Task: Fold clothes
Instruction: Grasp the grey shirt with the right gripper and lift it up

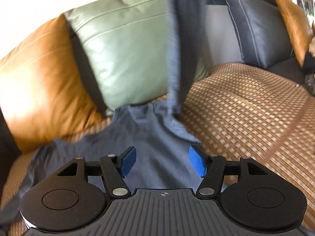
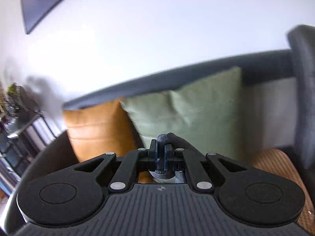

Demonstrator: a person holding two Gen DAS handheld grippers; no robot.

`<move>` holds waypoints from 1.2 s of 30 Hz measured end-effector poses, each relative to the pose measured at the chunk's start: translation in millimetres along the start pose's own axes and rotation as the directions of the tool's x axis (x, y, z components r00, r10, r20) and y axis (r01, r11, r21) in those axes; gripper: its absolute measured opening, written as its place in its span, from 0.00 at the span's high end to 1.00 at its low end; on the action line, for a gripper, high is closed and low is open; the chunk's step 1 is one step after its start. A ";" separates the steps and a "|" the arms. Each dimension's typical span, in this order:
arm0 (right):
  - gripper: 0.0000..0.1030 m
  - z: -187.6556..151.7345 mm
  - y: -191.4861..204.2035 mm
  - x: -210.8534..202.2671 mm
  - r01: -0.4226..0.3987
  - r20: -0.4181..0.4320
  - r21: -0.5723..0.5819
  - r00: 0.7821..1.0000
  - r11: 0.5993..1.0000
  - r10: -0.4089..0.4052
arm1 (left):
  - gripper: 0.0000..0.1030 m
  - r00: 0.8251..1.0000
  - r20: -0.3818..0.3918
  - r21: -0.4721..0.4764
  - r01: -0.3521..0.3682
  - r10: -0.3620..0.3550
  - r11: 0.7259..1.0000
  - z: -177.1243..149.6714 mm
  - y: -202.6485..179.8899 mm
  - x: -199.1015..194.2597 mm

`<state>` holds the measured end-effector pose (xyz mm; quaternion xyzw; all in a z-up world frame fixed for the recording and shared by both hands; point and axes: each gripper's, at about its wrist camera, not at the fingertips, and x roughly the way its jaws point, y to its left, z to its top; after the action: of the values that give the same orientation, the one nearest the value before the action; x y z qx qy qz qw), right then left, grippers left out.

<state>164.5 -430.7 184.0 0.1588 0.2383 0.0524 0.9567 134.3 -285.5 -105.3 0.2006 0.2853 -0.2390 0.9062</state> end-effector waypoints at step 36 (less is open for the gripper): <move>0.52 -26.8 129.8 74.3 -0.342 -0.195 -0.195 0.932 0.919 0.305 | 0.94 0.951 0.164 -0.531 -0.140 0.263 0.836 105.0 173.7 -0.4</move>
<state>214.1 -287.6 171.6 0.0818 0.2775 0.2496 0.9241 273.3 -197.9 14.0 -0.0480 0.2088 -0.0787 0.9736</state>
